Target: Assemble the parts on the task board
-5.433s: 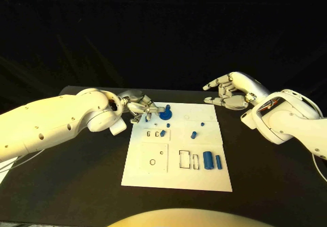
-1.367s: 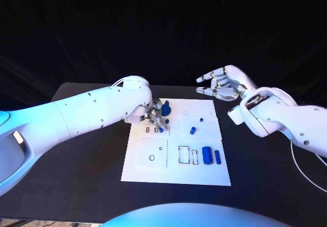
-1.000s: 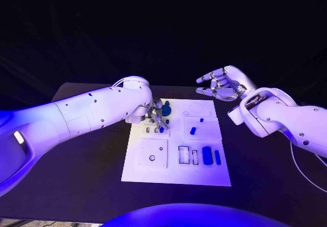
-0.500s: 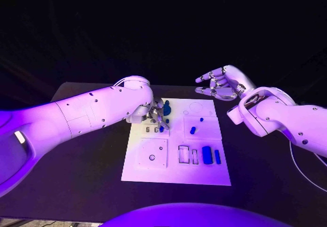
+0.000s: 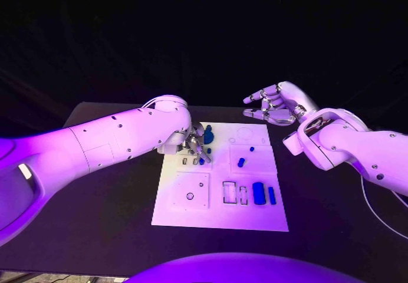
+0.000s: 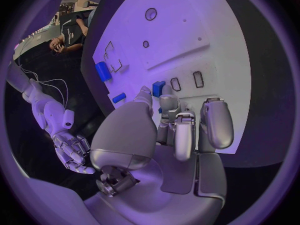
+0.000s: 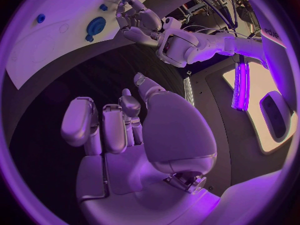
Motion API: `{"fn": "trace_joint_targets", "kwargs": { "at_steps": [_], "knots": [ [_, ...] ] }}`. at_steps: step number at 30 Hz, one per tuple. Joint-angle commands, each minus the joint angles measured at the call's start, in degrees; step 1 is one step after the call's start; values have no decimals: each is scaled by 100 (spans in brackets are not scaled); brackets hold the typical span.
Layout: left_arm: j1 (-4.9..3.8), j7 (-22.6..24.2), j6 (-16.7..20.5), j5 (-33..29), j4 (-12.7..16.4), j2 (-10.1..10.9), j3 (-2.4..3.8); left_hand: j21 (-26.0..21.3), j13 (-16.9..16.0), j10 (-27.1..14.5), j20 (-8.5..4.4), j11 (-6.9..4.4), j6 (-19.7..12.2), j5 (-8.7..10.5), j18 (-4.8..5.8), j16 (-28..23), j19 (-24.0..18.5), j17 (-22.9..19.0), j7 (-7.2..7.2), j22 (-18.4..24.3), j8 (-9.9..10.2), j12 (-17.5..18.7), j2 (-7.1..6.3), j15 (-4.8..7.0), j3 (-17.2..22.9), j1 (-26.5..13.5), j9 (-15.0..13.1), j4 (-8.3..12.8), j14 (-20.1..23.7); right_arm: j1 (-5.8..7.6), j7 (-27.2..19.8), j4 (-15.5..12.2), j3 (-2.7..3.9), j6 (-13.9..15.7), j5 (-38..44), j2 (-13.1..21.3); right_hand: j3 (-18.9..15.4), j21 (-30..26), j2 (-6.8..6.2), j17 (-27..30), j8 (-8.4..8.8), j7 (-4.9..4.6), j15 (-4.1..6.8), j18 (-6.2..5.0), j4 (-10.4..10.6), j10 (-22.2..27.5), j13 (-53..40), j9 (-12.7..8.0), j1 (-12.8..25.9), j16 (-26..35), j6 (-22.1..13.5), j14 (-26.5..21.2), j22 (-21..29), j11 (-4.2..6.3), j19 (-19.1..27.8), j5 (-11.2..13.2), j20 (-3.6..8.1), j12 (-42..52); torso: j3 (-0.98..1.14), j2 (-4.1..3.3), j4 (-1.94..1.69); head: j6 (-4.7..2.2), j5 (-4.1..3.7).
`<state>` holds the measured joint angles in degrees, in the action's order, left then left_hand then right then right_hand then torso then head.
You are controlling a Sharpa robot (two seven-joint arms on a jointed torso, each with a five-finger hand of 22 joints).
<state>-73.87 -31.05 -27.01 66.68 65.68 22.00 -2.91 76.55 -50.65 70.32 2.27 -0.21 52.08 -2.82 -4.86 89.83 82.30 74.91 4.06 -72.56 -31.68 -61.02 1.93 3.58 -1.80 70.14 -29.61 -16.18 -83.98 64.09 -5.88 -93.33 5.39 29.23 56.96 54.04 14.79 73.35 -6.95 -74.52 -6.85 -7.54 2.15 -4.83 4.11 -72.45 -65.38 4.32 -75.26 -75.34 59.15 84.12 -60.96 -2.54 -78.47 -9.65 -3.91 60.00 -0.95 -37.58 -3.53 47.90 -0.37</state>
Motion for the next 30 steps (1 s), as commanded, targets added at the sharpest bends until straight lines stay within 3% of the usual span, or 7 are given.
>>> {"fn": "trace_joint_targets", "kwargs": {
  "at_steps": [1,5,8,11,14,20,30],
  "knots": [
    [2,-24,-37,-35,1,-7,1,28,-10,-22,3,-7,-22,11,81,17,7,1509,-16,-14,-37,-38,16,27,44,90,-15,27,-602,-5,-8,3,2,-85,15,-7,-15,-36,42,3,6,-20,-34,-82,-1,40,8,-6,-18,19,-21,244,10,-11,7,-34,-15,-26,0,-4,-2,7,-6],
    [4,-13,26,-35,-4,-8,1,29,-13,-26,-4,-29,-32,9,79,17,5,1509,-41,-21,-50,-38,166,42,208,338,-35,117,-602,-7,-9,6,2,-94,15,-8,-15,-36,42,3,6,-20,-34,-82,-1,40,8,-6,-18,19,-21,244,10,-11,7,-34,-15,-26,0,-5,-5,4,-14],
    [7,27,112,-57,-12,-12,0,9,30,-79,-26,-82,-104,-7,70,17,-9,1509,-93,0,-28,17,377,80,560,830,-38,371,-602,-10,-18,11,2,-136,15,-10,-17,-44,52,11,4,-21,-34,-83,1,46,16,-6,-24,28,-17,243,19,-12,8,-40,-15,-34,-1,-1,-8,9,-22],
    [10,78,157,-141,-31,-17,0,-47,183,-261,-53,-61,-278,-16,56,17,-48,1509,-52,60,41,209,460,90,1136,1409,-28,735,-602,-15,-28,17,2,-177,15,-14,-27,-49,41,14,7,-23,-35,-84,-2,53,21,-8,-28,33,-24,243,26,-14,10,-36,-15,-41,2,0,-11,15,-21],
    [12,142,168,-206,-46,-16,0,-81,296,-311,31,78,-355,-34,58,17,-76,1509,48,74,-7,325,177,-5,1970,1372,-91,829,-602,-21,-31,28,2,-200,15,-20,-27,-49,41,14,7,-23,-35,-84,-2,53,21,-8,-28,33,-24,243,26,-14,10,-36,-15,-41,4,2,-9,21,-19],
    [14,211,211,-415,-15,62,-1,-91,347,-258,59,78,-409,-7,46,17,-78,1509,59,40,-197,315,-374,-34,3363,821,-266,941,-602,-32,-45,51,2,-284,5,-50,-43,-62,32,20,11,-27,-37,-86,3,62,31,-10,-20,42,-31,242,43,-18,16,-30,-16,-54,12,-2,-7,1,-3],
    [12,79,816,-1031,315,480,5,-115,379,-238,58,36,-431,-22,43,17,-81,1509,49,36,-371,303,-582,-20,3935,486,-406,1107,-602,-45,-42,73,2,-340,-1,-67,-55,-67,27,25,13,-28,-38,-87,7,65,34,-11,-15,48,-34,241,49,-20,17,-19,-17,-56,22,13,-36,-9,-2]
  ]
}}
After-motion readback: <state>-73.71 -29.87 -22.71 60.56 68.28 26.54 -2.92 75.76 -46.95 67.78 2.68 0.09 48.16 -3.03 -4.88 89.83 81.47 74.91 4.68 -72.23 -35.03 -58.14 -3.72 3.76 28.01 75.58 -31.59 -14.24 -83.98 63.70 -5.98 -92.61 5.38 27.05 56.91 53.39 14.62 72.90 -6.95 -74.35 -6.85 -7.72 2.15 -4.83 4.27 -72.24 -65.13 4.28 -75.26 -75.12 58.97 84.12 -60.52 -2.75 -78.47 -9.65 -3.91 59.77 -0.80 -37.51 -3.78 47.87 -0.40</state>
